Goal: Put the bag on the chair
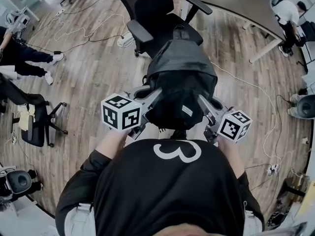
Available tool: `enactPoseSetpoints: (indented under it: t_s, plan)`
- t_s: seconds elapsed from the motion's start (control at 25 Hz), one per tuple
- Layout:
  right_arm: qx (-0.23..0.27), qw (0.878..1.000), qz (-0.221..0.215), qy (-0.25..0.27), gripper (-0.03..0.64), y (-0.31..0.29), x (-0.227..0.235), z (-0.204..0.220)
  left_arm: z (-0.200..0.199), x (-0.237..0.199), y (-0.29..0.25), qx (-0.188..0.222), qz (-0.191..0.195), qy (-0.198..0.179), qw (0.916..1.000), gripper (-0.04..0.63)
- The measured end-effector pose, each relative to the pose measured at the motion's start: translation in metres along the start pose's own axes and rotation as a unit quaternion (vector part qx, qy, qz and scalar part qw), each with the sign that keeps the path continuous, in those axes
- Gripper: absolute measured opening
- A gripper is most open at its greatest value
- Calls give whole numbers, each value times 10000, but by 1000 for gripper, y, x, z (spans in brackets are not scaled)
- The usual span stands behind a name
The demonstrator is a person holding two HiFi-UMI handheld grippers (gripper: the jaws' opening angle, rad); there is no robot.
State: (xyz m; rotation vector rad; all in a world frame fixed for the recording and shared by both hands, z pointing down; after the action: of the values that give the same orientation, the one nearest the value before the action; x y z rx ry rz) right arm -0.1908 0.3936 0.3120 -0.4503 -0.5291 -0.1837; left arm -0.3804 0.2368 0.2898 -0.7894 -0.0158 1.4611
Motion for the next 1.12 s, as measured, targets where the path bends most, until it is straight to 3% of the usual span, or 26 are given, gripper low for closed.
enactPoseSetpoints:
  t_s: [0.76,1.0,1.12]
  plan:
    - [-212,9993,-288,-117,54,-15,111,-65,-60,-20,-97,-58,-248,237,9994,34]
    - [-318,9986,-381,-169,54,-11,191,-118,-113,-21,-173,-164,-379,353,9985,34]
    - [-352,9985,-378,-152,54,-10,197,-122,-116,-21,-180,-163,-421,372,9983,34]
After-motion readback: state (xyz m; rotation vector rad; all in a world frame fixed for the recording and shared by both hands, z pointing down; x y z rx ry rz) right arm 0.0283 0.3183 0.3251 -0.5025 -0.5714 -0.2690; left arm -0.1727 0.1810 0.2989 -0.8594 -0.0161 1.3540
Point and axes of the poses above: the fingertips, and each gripper's own axes: y backward along the fingers, x to its right, z out of its underside, the point moved 7 cm from there along y, backward along the fingers, and after that the axes turned 9 degrees about -x, right-handed, at the moved point
